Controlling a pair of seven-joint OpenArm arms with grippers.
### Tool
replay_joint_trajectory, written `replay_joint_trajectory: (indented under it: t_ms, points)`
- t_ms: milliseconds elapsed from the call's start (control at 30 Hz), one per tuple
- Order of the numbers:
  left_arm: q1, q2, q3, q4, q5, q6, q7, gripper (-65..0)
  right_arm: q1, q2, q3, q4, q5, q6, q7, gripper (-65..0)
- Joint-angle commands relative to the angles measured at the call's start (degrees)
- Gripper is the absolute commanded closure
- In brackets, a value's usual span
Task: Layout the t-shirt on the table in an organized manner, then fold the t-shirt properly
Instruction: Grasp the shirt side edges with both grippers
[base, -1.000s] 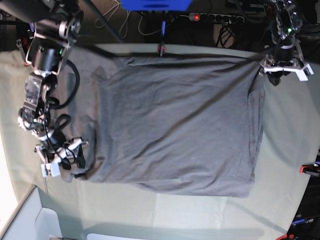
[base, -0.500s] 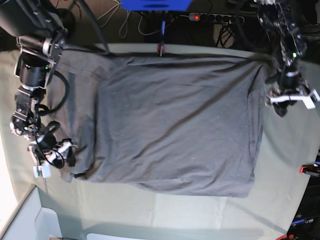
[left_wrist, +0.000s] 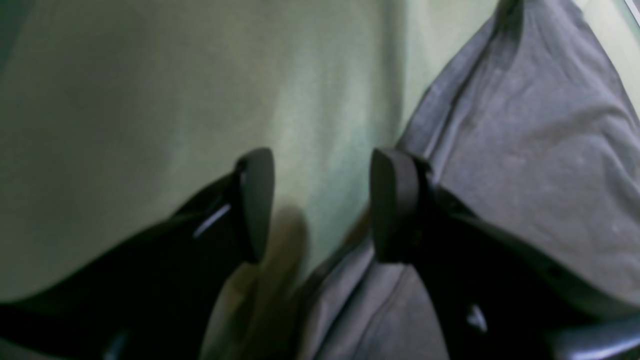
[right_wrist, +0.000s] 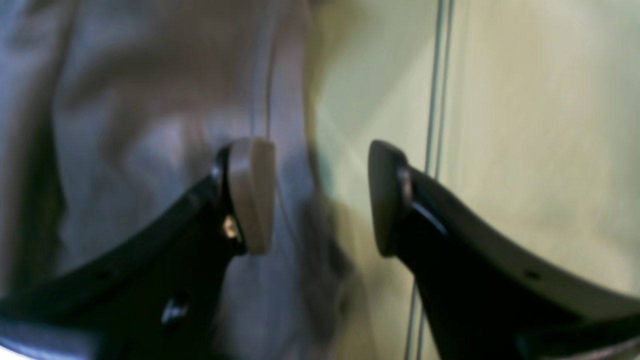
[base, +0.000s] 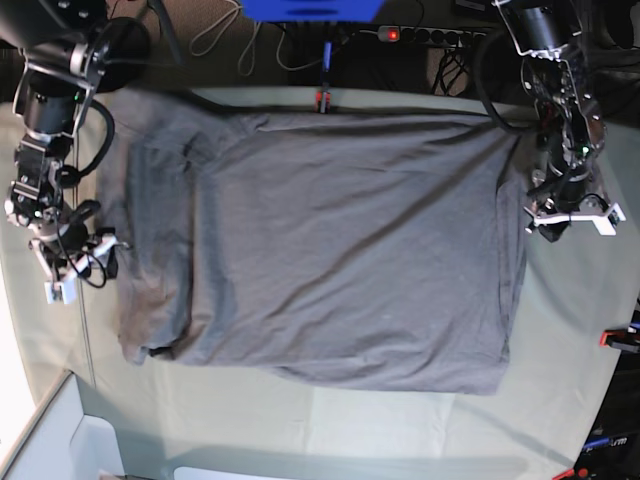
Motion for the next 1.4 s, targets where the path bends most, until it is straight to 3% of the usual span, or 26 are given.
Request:
replay_joint_trajectory:
  t_ms: [0,233,433,900,1267,1367]
  points:
    - [-0.41,-0.86,-0.26,1.53,-0.32,-0.44,-1.35,-30.7,0.44,1.35,0.09,1.08,0.71,-0.52,1.30,-30.6]
    - [6.80,-0.24,-0.08,7.51,-0.49,-0.44,-1.35,-30.7,-7.82,0.48,4.66,7.94,0.71,-0.17,1.30,-30.7]
    - [7.59,1.52,-0.08,5.40,-0.41,-0.80,-1.35,-30.8,-14.15,-1.11,6.51,13.30,0.79,-0.17,1.30,-30.7]
    - [2.23,1.08,7.74,3.82,0.12,-0.80,-1.35,-30.8,-18.55,-2.25,6.68,13.39,0.79,-0.17,1.30,-30.7]
    - [-3.66,0.90,9.50,-8.75,0.21,-0.44,-1.35,-30.7,-18.64,-2.25,6.33,13.12,0.71,-0.17,1.30,-30.7]
    - [-3.31,-1.47,9.50,-9.90,0.21,-0.44,-1.35,-30.3,-18.64,-2.25,6.33,13.12,0.71,-0.17,1.21,-30.7]
